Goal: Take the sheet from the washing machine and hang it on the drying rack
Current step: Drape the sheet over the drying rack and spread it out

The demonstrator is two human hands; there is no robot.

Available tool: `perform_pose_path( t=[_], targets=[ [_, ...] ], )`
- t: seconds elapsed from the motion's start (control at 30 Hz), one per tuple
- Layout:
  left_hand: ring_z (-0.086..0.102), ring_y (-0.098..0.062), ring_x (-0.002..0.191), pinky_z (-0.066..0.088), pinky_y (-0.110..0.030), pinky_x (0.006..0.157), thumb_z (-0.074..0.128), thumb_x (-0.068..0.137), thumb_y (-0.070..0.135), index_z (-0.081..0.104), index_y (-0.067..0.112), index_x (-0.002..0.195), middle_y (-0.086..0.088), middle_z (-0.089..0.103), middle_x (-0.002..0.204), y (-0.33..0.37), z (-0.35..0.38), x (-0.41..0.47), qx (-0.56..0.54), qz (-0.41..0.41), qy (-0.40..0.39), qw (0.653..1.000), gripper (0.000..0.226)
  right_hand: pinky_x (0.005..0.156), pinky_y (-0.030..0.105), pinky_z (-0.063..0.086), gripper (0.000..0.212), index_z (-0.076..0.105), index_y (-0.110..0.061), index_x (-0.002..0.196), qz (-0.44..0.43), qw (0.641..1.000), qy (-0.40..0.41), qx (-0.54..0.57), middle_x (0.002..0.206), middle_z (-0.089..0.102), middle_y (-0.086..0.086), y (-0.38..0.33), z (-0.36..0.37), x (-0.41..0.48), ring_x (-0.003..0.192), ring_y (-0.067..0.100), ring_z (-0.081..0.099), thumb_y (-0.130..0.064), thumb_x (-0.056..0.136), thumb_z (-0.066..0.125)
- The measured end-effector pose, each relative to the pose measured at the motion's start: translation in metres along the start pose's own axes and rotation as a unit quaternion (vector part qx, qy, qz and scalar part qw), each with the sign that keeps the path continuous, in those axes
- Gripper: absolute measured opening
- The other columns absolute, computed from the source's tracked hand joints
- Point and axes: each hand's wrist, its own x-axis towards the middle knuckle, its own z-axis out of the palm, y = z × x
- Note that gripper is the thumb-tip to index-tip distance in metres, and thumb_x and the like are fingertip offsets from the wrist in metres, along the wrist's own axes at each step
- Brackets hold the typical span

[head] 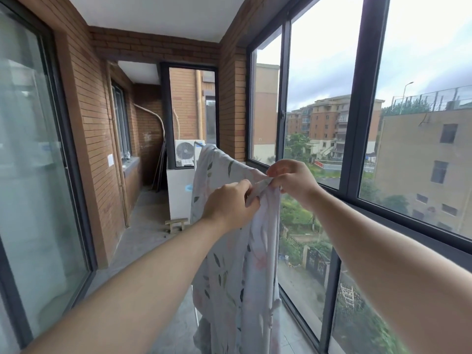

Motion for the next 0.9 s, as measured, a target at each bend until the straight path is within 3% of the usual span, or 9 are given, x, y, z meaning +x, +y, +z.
perform_pose_path(
  t=[0.13,0.23,0.37,0.43,0.57,0.67,0.8,0.9],
  targets=[
    [0.058,-0.024,0.067,0.049,-0.032,0.057,0.054,0.093,0.036,0.055,0.02,0.08,0.003,0.06,0.072,-0.006,-0.003,0.005,-0.006,-0.015,0.018,1.0,0.021,0.07,0.027,0.051,0.009,0.076,-0.021,0.085,-0.026,0.993,0.069,-0.095,0.084,0.072,-0.01,0.002,0.008,0.005,0.075,0.005,0.063,-0.016,0.078,0.08],
    [0.06,-0.02,0.069,0.05,-0.031,0.058,0.056,0.094,0.04,0.055,0.025,0.078,0.007,0.061,0.072,-0.01,-0.004,0.013,-0.047,-0.04,0.028,0.998,0.022,0.066,0.03,0.057,0.018,0.073,-0.021,0.079,0.015,0.983,0.125,-0.134,0.078,0.071,-0.007,-0.002,0.006,0.01,0.073,0.01,0.066,-0.031,0.073,0.087],
    [0.061,-0.025,0.078,0.046,-0.032,0.064,0.058,0.096,0.033,0.06,0.022,0.086,0.002,0.064,0.082,-0.014,0.0,0.025,-0.066,-0.054,0.041,0.996,0.015,0.061,0.04,0.064,0.014,0.07,-0.009,0.079,0.061,0.984,0.149,-0.08,0.069,0.075,0.006,-0.007,0.018,0.017,0.058,0.018,0.074,-0.013,0.078,0.084],
    [0.061,-0.028,0.082,0.042,-0.033,0.065,0.057,0.097,0.03,0.059,0.02,0.088,-0.003,0.067,0.088,-0.017,0.002,0.031,-0.074,-0.062,0.053,0.994,0.014,0.063,0.044,0.064,0.013,0.069,-0.01,0.081,0.082,0.984,0.152,-0.035,0.074,0.076,0.009,-0.01,0.025,0.024,0.062,0.021,0.075,-0.006,0.079,0.082],
    [0.055,-0.026,0.077,0.039,-0.035,0.064,0.05,0.102,0.031,0.052,0.018,0.093,0.0,0.062,0.084,-0.022,0.003,0.043,-0.103,-0.099,0.076,0.987,0.016,0.07,0.034,0.062,0.009,0.072,-0.025,0.091,0.049,0.984,0.152,-0.081,0.088,0.073,-0.002,-0.018,0.036,0.034,0.08,0.017,0.072,-0.016,0.088,0.074],
    [0.054,-0.027,0.078,0.044,-0.039,0.067,0.046,0.104,0.027,0.049,0.014,0.098,-0.004,0.061,0.089,-0.024,0.003,0.053,-0.136,-0.122,0.109,0.977,0.015,0.065,0.023,0.051,0.012,0.075,-0.023,0.102,0.018,0.984,0.135,-0.115,0.088,0.07,-0.005,-0.022,0.043,0.038,0.081,0.013,0.066,-0.022,0.092,0.067],
    [0.048,-0.021,0.078,0.036,-0.033,0.067,0.047,0.101,0.012,0.049,0.013,0.095,-0.005,0.056,0.094,-0.026,0.001,0.067,-0.148,-0.116,0.157,0.97,0.007,0.079,0.023,0.051,0.014,0.077,-0.019,0.102,0.006,0.982,0.151,-0.111,0.1,0.074,-0.003,-0.025,0.044,0.047,0.092,0.014,0.067,-0.022,0.093,0.066],
    [0.052,-0.022,0.078,0.042,-0.036,0.067,0.05,0.1,0.02,0.05,0.015,0.092,-0.005,0.061,0.092,-0.03,0.008,0.063,-0.138,-0.079,0.139,0.978,0.01,0.058,0.016,0.046,0.011,0.078,-0.021,0.086,0.011,0.981,0.143,-0.128,0.084,0.074,-0.005,-0.022,0.035,0.045,0.073,0.009,0.065,-0.019,0.088,0.067]
  ],
)
